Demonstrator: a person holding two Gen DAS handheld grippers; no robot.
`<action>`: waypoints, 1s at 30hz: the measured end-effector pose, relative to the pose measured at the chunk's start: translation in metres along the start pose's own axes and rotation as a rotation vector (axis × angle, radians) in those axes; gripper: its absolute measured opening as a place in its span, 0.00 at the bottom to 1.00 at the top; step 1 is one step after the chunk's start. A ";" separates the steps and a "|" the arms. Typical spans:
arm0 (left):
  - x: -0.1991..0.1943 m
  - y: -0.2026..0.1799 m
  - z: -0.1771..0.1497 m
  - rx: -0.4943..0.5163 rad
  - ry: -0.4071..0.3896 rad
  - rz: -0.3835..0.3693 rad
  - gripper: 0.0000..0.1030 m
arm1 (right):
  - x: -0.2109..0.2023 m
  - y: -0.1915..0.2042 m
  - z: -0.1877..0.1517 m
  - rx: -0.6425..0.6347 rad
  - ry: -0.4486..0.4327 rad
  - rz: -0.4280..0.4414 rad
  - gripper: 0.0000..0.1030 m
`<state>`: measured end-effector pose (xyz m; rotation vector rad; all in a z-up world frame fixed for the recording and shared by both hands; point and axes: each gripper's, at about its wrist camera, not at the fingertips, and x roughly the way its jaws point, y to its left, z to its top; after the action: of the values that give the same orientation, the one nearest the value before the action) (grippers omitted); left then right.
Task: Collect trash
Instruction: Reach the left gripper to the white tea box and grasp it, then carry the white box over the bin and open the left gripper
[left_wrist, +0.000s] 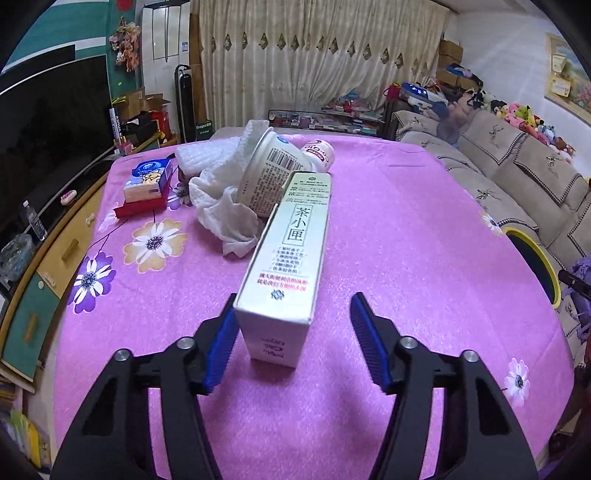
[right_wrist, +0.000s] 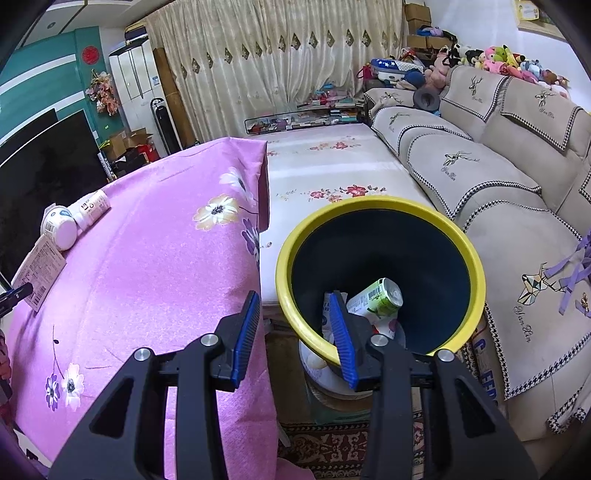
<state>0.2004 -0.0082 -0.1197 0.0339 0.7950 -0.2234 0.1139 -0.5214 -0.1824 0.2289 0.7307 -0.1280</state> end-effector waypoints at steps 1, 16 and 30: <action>0.001 0.001 0.000 -0.003 0.002 0.002 0.51 | 0.001 -0.001 0.000 0.001 0.001 0.002 0.36; -0.028 -0.012 -0.006 0.047 -0.050 0.018 0.30 | -0.002 0.002 0.000 0.002 -0.011 0.019 0.36; -0.090 -0.060 0.008 0.133 -0.166 -0.023 0.30 | -0.010 -0.004 -0.003 0.018 -0.026 0.030 0.36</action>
<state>0.1324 -0.0508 -0.0474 0.1303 0.6150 -0.2964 0.1043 -0.5240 -0.1787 0.2550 0.7002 -0.1094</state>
